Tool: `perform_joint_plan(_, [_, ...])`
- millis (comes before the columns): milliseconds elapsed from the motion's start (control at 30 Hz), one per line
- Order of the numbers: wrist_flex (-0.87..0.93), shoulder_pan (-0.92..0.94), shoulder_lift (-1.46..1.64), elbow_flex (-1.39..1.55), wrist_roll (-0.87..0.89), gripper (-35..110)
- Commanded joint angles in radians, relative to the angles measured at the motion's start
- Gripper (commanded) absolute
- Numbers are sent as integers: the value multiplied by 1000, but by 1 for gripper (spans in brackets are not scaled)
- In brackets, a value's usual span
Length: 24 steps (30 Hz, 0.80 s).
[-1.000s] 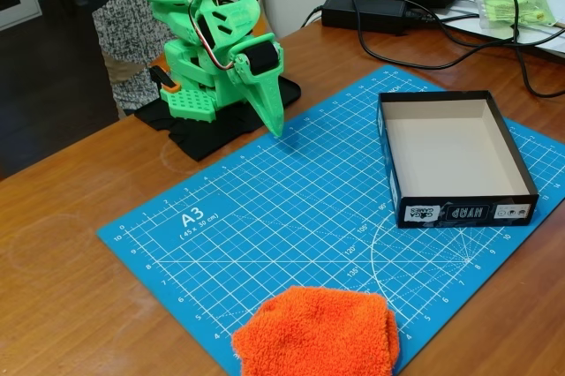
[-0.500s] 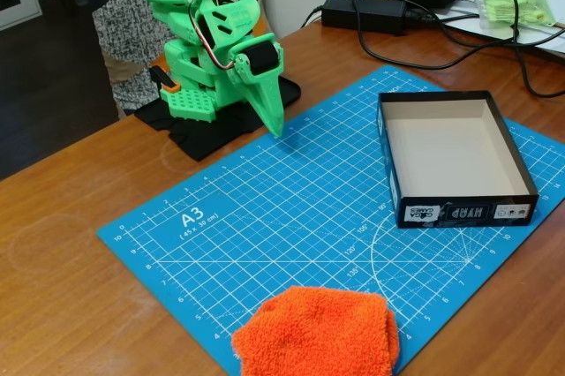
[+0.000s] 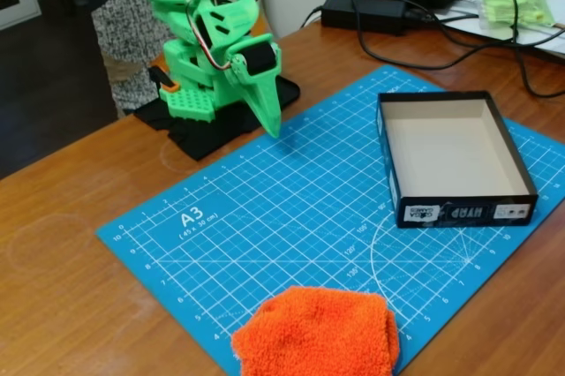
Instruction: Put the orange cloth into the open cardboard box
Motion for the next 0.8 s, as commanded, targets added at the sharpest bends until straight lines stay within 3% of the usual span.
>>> perform_joint_plan(0, [11, 95, 9, -150, 15, 7])
perform_joint_plan(100, [-23, 133, -110, -291, 69, 13])
perform_joint_plan(300, [-158, 167, -963, -772, 178, 19])
perform_joint_plan(500, [-193, 255, -1491, -1118, 153, 21])
perform_joint_plan(633, [-57, 268, -1779, -1436, 110, 21])
perform_joint_plan(767, [245, 276, -2109, -2022, 74, 21])
